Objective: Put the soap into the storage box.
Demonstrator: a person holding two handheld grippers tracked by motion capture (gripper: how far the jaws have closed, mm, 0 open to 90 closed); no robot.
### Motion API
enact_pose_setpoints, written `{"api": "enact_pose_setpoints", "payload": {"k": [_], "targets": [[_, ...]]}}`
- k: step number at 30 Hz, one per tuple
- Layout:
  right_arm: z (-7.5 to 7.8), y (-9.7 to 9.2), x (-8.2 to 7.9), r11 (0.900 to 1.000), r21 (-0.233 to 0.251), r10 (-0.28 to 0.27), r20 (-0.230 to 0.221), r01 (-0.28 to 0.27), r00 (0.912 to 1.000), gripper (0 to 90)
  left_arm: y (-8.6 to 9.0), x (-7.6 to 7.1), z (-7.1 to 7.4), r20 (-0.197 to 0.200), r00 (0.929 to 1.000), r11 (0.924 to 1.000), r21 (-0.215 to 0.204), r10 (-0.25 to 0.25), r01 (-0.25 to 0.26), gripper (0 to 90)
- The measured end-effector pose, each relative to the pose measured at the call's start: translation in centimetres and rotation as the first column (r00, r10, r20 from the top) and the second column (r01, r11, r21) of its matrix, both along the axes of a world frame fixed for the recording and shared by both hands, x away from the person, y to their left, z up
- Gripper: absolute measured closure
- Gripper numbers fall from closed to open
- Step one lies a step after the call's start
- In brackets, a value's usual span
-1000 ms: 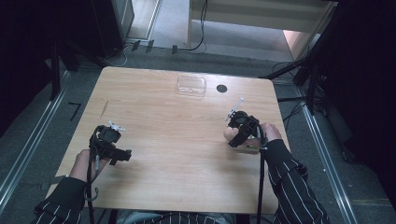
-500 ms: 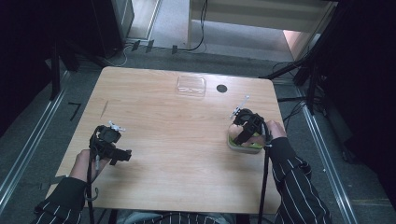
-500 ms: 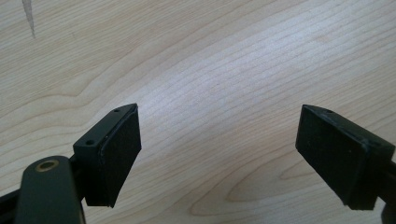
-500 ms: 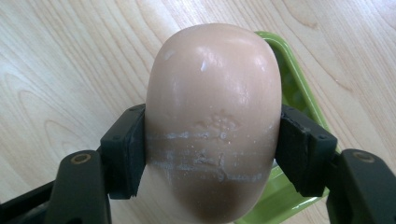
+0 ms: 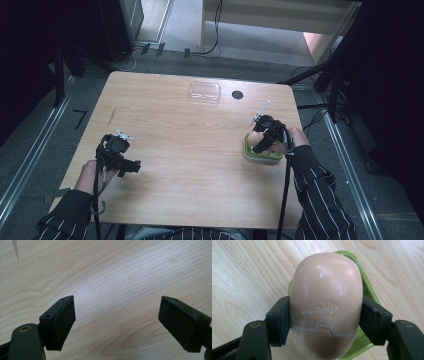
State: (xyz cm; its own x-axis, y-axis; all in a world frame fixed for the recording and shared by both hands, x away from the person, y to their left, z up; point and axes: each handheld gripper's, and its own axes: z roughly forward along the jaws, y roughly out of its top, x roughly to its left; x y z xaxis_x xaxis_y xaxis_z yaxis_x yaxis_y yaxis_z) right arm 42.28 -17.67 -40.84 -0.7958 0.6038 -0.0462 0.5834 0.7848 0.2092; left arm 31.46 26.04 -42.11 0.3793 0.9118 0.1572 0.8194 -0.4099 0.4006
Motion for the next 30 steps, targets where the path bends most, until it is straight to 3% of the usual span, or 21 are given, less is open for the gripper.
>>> {"api": "enact_pose_setpoints", "payload": {"k": [24,30], "targets": [[-0.7,-0.6,0.7,0.9997,-0.011,0.023,0.000,-0.023,0.9997,33.3,0.0,-0.1,0.1,0.006,1.0000,1.0000,0.003,-0.002,0.002,14.7],[-0.9,-0.9,1.0,0.9986,-0.018,0.049,0.001,-0.049,0.9988,33.3,-0.1,0.0,0.0,0.002,1.0000,1.0000,0.002,-0.003,0.003,14.7]]}}
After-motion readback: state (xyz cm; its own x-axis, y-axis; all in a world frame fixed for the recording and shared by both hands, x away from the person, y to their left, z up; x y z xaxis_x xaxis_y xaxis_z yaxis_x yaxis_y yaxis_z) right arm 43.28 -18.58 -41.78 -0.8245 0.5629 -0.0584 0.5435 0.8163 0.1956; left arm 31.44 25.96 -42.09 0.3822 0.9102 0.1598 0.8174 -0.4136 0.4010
